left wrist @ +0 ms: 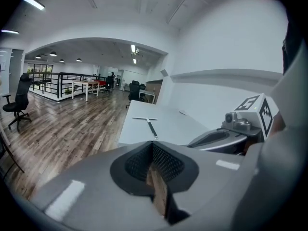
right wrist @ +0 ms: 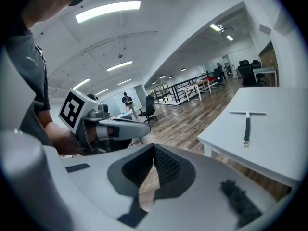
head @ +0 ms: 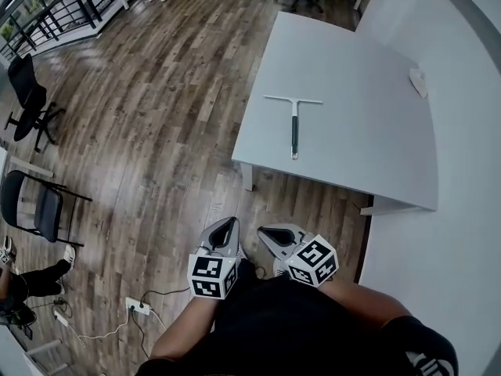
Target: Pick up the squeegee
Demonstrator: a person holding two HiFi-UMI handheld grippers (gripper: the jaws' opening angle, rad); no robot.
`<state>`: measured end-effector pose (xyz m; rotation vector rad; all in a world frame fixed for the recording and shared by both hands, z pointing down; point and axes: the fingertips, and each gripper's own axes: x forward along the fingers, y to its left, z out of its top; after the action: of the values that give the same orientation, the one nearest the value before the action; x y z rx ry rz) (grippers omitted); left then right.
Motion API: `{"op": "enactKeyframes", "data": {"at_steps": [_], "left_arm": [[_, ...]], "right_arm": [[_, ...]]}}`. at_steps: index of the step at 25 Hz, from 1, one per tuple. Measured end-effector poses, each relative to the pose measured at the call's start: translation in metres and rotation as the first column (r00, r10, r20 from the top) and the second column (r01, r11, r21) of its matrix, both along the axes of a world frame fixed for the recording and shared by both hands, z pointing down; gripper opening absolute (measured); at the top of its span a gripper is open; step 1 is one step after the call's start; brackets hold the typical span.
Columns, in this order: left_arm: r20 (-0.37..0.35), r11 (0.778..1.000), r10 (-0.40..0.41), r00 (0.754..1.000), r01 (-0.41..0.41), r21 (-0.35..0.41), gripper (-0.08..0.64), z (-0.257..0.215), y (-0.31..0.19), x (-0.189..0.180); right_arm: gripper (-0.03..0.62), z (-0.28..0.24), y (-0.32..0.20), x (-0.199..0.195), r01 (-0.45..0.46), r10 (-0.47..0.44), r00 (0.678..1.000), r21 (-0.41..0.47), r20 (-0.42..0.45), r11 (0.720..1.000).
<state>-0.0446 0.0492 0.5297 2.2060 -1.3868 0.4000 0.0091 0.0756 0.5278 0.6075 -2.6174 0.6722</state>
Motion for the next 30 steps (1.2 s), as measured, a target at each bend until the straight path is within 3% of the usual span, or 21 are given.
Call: {"op": "enactKeyframes", "data": {"at_steps": [6,14,21,30], "left_arm": [[-0.017,0.999,0.044,0.999,-0.044,-0.010,0.008,0.003,-0.024,-0.024],[-0.027,0.988,0.152,0.988,-0.152,0.028,0.007,-0.004,-0.044,-0.040],[-0.039,0.974,0.228,0.973,-0.227,0.017,0.007,-0.006,-0.047,-0.049],[-0.048,0.970,0.244,0.968,-0.244,0.019,0.008,-0.002,-0.051,-0.054]], "right_arm": [[0.006,0.002,-0.031,-0.016,-0.088,0.087,0.996,-0.020,-0.010,0.996],[0.006,-0.012,-0.058,-0.040,-0.168,0.169,0.985,0.033,-0.019,0.985],[0.006,-0.019,-0.063,-0.060,-0.205,0.207,0.978,0.052,-0.023,0.977],[0.006,-0.018,-0.060,-0.057,-0.235,0.237,0.970,0.057,-0.046,0.970]]}}
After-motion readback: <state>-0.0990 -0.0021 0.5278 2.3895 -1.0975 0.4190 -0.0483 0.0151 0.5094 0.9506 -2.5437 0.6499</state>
